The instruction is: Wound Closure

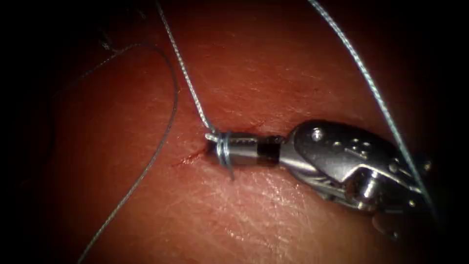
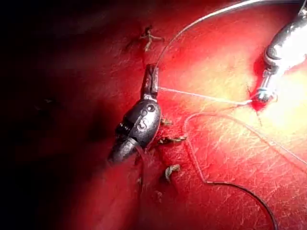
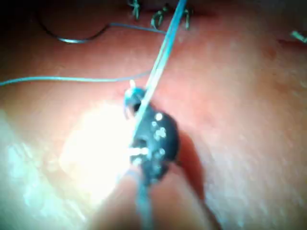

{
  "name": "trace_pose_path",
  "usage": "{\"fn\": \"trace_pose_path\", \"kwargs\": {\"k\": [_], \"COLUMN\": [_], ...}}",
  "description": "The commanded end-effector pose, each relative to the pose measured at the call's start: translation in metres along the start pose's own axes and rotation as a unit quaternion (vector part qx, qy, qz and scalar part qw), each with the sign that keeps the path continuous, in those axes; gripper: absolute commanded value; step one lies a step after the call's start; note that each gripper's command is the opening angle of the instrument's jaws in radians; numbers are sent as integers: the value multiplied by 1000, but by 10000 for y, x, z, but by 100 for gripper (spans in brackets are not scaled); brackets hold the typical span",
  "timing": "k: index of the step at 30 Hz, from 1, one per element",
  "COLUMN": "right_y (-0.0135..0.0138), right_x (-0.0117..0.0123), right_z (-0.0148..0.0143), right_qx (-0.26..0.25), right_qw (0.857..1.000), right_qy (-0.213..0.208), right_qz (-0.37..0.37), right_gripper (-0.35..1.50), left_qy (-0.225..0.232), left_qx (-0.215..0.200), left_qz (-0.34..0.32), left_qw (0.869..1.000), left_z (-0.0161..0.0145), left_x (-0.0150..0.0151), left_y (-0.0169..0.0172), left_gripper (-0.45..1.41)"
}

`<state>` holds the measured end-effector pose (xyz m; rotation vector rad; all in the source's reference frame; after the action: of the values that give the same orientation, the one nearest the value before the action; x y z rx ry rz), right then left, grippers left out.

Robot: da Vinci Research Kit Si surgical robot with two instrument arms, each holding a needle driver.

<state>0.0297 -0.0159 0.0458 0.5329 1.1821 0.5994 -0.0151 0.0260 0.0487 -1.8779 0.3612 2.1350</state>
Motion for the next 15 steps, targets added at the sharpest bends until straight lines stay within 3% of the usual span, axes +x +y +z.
{"fn": "trace_pose_path", "kwargs": {"k": [1,5,15], "right_y": [-5,-13,-31], "right_x": [-11,-28,-33], "right_z": [3,-5,-16], "right_qx": [1,5,15], "right_qw": [1000,1000,1000], "right_qy": [-3,-8,-14], "right_qz": [-3,3,2], "right_gripper": [-35,-35,-35], "left_qy": [-2,-8,-20], "left_qx": [4,6,17], "left_qz": [2,16,27], "left_qw": [1000,1000,999], "left_z": [9,18,31], "left_x": [-8,-6,-11], "left_y": [-5,-30,-72], "left_gripper": [-45,-45,-45]}}
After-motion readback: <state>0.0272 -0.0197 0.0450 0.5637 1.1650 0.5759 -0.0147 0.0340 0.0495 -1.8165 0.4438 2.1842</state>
